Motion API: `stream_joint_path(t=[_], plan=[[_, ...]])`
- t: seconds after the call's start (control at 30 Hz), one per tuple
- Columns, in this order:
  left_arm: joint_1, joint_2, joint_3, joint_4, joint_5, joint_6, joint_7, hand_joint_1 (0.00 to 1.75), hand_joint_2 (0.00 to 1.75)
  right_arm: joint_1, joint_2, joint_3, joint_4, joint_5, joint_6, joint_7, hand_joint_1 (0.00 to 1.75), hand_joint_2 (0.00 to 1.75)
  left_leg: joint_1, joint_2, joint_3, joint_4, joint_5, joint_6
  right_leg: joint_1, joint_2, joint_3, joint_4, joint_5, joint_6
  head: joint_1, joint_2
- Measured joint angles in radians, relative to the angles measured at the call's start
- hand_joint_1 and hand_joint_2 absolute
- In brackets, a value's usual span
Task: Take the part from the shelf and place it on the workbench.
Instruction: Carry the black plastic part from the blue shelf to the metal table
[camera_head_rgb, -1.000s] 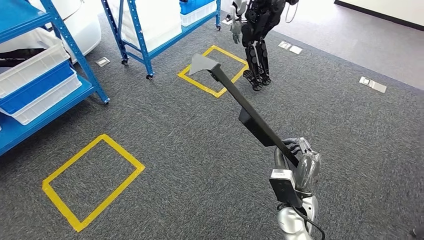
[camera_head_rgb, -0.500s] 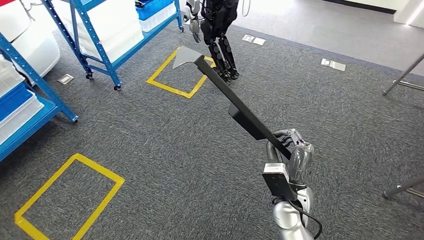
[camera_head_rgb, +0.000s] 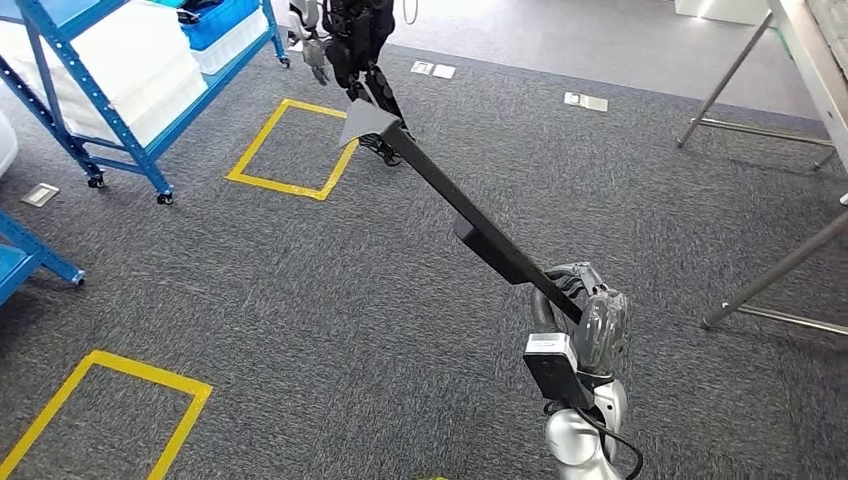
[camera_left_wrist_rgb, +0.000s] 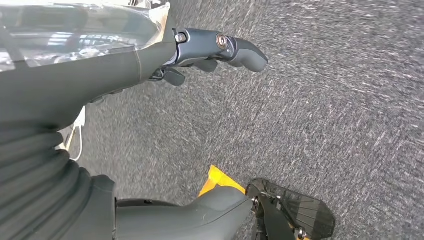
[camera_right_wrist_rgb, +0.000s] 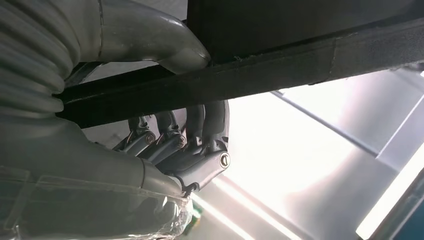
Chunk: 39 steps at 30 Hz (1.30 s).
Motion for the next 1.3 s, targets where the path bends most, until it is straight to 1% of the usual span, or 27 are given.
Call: stream_joint_path(t=[0.03,0.1,0.17,0.2,0.27,0.33,0.37,0.4,0.43,0.47,0.5,0.57,0.6,0.63,0.7,0.77,0.83,0.9,0.93,0.97,1.03,1.07,1.1,1.13,1.2,1.23,1.3], plan=[[0.000,0.000,0.000,0.000,-0.001,0.000,0.001,0.00,1.75,0.003,0.002,0.002,-0.006,0.004,0.000,0.002,1.75,1.75,-0.002,0.011,0.002,0.002,-0.004,-0.006,0.002,-0.023,0.040,-0.069,0.021,0.004,0.000,0.000],[0.000,0.000,0.000,-0.001,-0.002,0.000,0.000,0.00,1.75,0.009,0.009,0.006,-0.015,0.008,0.000,0.006,1.75,1.75,-0.008,0.028,0.006,0.004,-0.011,-0.019,0.008,-0.049,0.081,-0.142,0.042,-0.006,-0.001,0.000],[-0.001,0.000,0.000,-0.001,-0.002,0.003,-0.002,0.00,1.75,0.018,0.012,0.010,-0.019,0.011,0.000,0.008,1.75,1.75,-0.006,0.046,0.013,0.002,-0.014,-0.029,0.013,-0.030,0.079,-0.145,0.045,-0.024,-0.005,0.000],[-0.001,-0.001,0.000,-0.001,-0.002,0.004,-0.004,0.00,1.75,0.024,0.013,0.011,-0.020,0.013,0.001,0.009,1.75,1.75,-0.002,0.045,0.015,0.004,-0.020,-0.034,0.011,-0.017,0.078,-0.146,0.046,-0.032,-0.006,0.000],[-0.001,-0.003,0.000,-0.001,-0.002,0.005,-0.011,0.00,1.75,0.031,0.016,0.012,-0.024,0.014,0.001,0.011,1.75,1.75,0.004,0.009,-0.002,0.049,-0.055,-0.041,0.006,0.006,0.080,-0.148,0.049,-0.047,-0.008,0.000],[0.000,-0.003,0.000,-0.001,0.004,-0.002,-0.022,0.00,1.75,0.034,0.020,0.013,-0.027,0.013,0.001,0.013,1.75,1.75,0.005,-0.045,-0.060,0.175,-0.123,-0.040,0.009,0.028,0.079,-0.149,0.051,-0.060,-0.011,0.000],[0.001,-0.003,0.002,-0.001,0.010,-0.007,-0.029,0.00,1.75,0.037,0.022,0.014,-0.027,0.011,0.001,0.015,1.75,1.75,0.003,-0.060,-0.095,0.246,-0.152,-0.038,0.013,0.041,0.079,-0.148,0.051,-0.064,-0.012,0.000],[0.001,-0.003,0.004,-0.001,0.018,-0.012,-0.036,0.00,1.75,0.042,0.022,0.013,-0.027,0.008,0.000,0.018,1.75,1.75,0.003,-0.067,-0.120,0.291,-0.161,-0.035,0.017,0.055,0.079,-0.148,0.051,-0.066,-0.012,0.000],[0.002,-0.003,0.008,-0.001,0.025,-0.015,-0.042,0.00,1.75,0.048,0.022,0.012,-0.027,0.003,-0.002,0.020,1.75,1.75,0.002,-0.071,-0.130,0.302,-0.151,-0.030,0.020,0.069,0.080,-0.148,0.051,-0.066,-0.012,0.000],[0.002,-0.003,0.013,-0.001,0.029,-0.017,-0.047,0.00,1.75,0.055,0.022,0.009,-0.027,-0.002,-0.007,0.023,1.75,1.75,0.001,-0.076,-0.119,0.270,-0.122,-0.024,0.023,0.084,0.081,-0.148,0.052,-0.067,-0.012,0.000],[0.002,-0.003,0.016,-0.001,0.032,-0.019,-0.050,0.00,1.75,0.062,0.022,0.005,-0.027,-0.008,-0.013,0.024,1.75,1.75,0.000,-0.090,-0.092,0.208,-0.081,-0.016,0.024,0.098,0.082,-0.148,0.052,-0.068,-0.012,0.000],[0.002,-0.003,0.021,-0.001,0.032,-0.018,-0.049,0.00,1.75,0.077,0.023,-0.004,-0.027,-0.022,-0.029,0.023,1.75,1.75,-0.001,-0.146,-0.036,0.077,-0.021,0.000,0.026,0.122,0.081,-0.146,0.054,-0.067,-0.011,0.000],[0.002,-0.003,0.022,-0.001,0.031,-0.015,-0.046,0.00,1.75,0.086,0.024,-0.009,-0.027,-0.030,-0.037,0.020,1.75,1.75,-0.003,-0.168,-0.020,0.040,-0.009,0.005,0.025,0.133,0.077,-0.146,0.056,-0.064,-0.012,0.000],[0.001,-0.003,0.023,-0.001,0.028,-0.011,-0.040,0.00,1.75,0.097,0.025,-0.014,-0.027,-0.040,-0.043,0.015,1.75,1.75,-0.006,-0.177,-0.015,0.025,-0.009,0.007,0.022,0.144,0.072,-0.147,0.059,-0.059,-0.013,0.000],[0.001,-0.004,0.025,-0.001,0.021,-0.003,-0.025,0.00,1.75,0.123,0.025,-0.021,-0.027,-0.066,-0.049,0.003,1.75,1.75,-0.008,-0.151,-0.009,0.011,-0.003,0.009,0.020,0.159,0.062,-0.147,0.064,-0.049,-0.014,0.000],[0.001,-0.006,0.026,-0.001,0.012,0.001,-0.016,0.00,1.75,0.141,0.024,-0.026,-0.026,-0.098,-0.051,-0.007,1.75,1.75,-0.005,-0.121,-0.001,-0.007,0.006,0.013,0.025,0.119,0.035,-0.109,0.046,-0.047,-0.011,0.000],[0.001,-0.007,0.026,0.000,0.003,0.003,-0.010,0.00,1.75,0.145,0.023,-0.029,-0.022,-0.123,-0.051,-0.013,1.75,1.75,-0.005,-0.086,0.004,-0.015,0.010,0.015,0.026,0.060,-0.028,0.006,-0.003,-0.050,-0.006,0.000],[0.001,-0.007,0.027,0.000,-0.001,0.005,-0.007,0.00,1.75,0.147,0.021,-0.031,-0.016,-0.135,-0.051,-0.014,1.75,1.75,-0.007,-0.050,0.003,-0.015,0.008,0.015,0.020,0.039,-0.086,0.122,-0.041,-0.044,-0.004,0.000],[0.001,-0.007,0.027,0.000,-0.001,0.005,-0.006,0.00,1.75,0.149,0.020,-0.033,-0.013,-0.137,-0.051,-0.014,1.75,1.75,-0.008,-0.034,0.003,-0.015,0.007,0.014,0.015,0.033,-0.092,0.134,-0.040,-0.035,-0.004,0.000],[0.000,-0.006,0.027,-0.001,-0.002,0.006,-0.005,0.00,1.75,0.151,0.019,-0.034,-0.010,-0.139,-0.051,-0.014,1.75,1.75,-0.007,-0.021,0.004,-0.015,0.006,0.013,0.009,0.028,-0.078,0.111,-0.027,-0.024,-0.004,0.000],[0.000,-0.006,0.027,-0.001,-0.003,0.007,-0.004,0.00,1.75,0.150,0.017,-0.035,-0.005,-0.140,-0.051,-0.014,1.75,1.75,-0.007,0.002,0.008,-0.013,0.000,0.003,-0.003,-0.011,0.003,-0.031,0.020,-0.002,-0.003,0.000],[0.000,-0.006,0.027,-0.001,-0.006,0.008,-0.004,0.00,1.75,0.147,0.017,-0.036,-0.002,-0.142,-0.050,-0.015,1.75,1.75,-0.009,0.012,0.010,-0.011,-0.005,-0.004,-0.003,-0.032,0.040,-0.093,0.038,0.001,-0.004,0.000],[0.000,-0.006,0.027,-0.001,-0.009,0.008,-0.004,0.00,1.75,0.144,0.015,-0.037,0.000,-0.147,-0.048,-0.016,1.75,1.75,-0.011,0.022,0.014,-0.009,-0.010,-0.012,-0.002,-0.048,0.066,-0.138,0.051,-0.002,-0.006,0.000],[0.000,-0.006,0.027,-0.001,-0.011,0.007,-0.008,0.00,1.75,0.139,0.012,-0.038,0.004,-0.154,-0.045,-0.019,1.75,1.75,-0.013,0.030,0.017,-0.008,-0.014,-0.019,0.002,-0.051,0.072,-0.150,0.054,-0.011,-0.009,0.000],[-0.001,-0.006,0.026,-0.001,-0.010,-0.002,-0.027,0.00,1.75,0.134,0.005,-0.045,0.014,-0.169,-0.041,-0.027,1.75,1.75,-0.007,0.042,0.023,-0.008,-0.019,-0.031,0.004,-0.028,0.071,-0.150,0.057,-0.029,-0.014,0.000],[-0.001,-0.005,0.026,-0.001,-0.007,-0.008,-0.039,0.00,1.75,0.133,0.002,-0.048,0.018,-0.174,-0.041,-0.031,1.75,1.75,-0.002,0.032,0.023,-0.001,-0.027,-0.036,0.003,-0.017,0.071,-0.151,0.058,-0.036,-0.014,0.000],[0.000,-0.004,0.027,-0.001,0.000,-0.012,-0.057,0.00,1.75,0.132,0.000,-0.054,0.023,-0.177,-0.041,-0.035,1.75,1.75,0.004,-0.017,-0.003,0.066,-0.075,-0.041,0.000,0.004,0.073,-0.153,0.061,-0.053,-0.016,0.000]])
